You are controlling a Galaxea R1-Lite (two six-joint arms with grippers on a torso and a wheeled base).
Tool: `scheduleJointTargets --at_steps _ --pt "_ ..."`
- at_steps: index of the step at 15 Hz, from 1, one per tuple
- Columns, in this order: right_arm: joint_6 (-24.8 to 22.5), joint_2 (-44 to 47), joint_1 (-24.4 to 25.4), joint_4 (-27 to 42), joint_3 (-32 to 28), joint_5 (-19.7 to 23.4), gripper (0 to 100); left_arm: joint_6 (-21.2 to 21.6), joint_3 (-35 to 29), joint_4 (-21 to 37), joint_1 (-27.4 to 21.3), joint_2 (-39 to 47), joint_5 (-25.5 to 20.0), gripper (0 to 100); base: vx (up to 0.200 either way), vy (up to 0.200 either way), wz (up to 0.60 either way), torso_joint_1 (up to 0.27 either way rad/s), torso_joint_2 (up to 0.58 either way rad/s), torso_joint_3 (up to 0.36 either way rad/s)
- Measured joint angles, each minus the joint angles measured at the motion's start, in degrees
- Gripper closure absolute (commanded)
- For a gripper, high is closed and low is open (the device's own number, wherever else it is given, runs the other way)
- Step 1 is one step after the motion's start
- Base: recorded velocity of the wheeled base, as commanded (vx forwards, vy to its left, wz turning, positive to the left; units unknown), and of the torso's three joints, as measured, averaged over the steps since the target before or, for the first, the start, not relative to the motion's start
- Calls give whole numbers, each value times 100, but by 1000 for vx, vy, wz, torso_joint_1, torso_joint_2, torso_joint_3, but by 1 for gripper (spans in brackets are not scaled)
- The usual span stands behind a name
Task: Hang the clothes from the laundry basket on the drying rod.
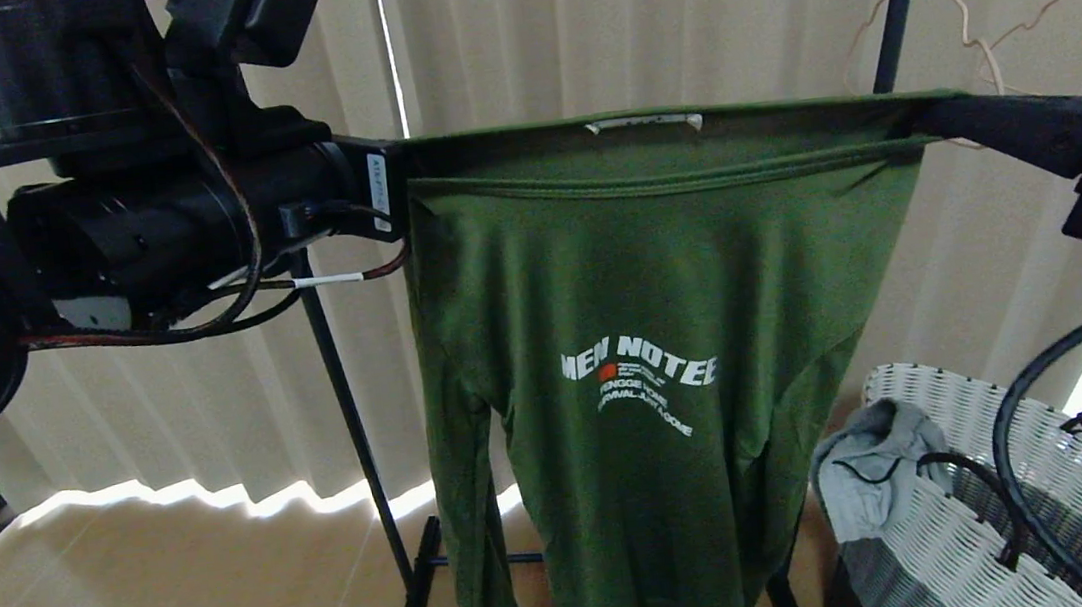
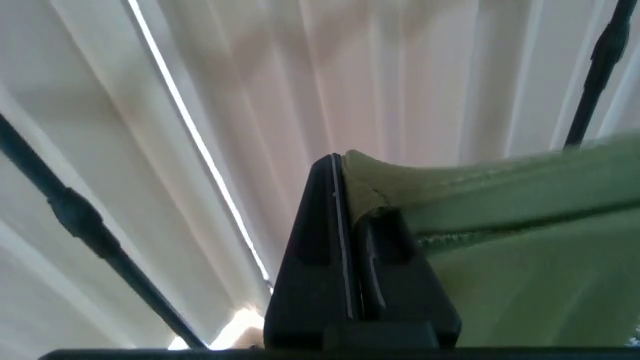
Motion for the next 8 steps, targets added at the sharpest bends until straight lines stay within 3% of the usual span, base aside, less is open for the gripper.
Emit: scheduleJointTargets --at_steps 3,6,8 --pt "5 -499 72 496 243 126 100 -72 -299 -16 -24 217 9 100 0 0 0 0 0 0" --pt "6 -1020 271 638 584 783 100 -189 -907 -2 -85 538 29 100 0 0 0 0 0 0" --pt "6 -1228 306 641 733 912 100 -193 -1012 9 -129 645 27 100 0 0 0 0 0 0"
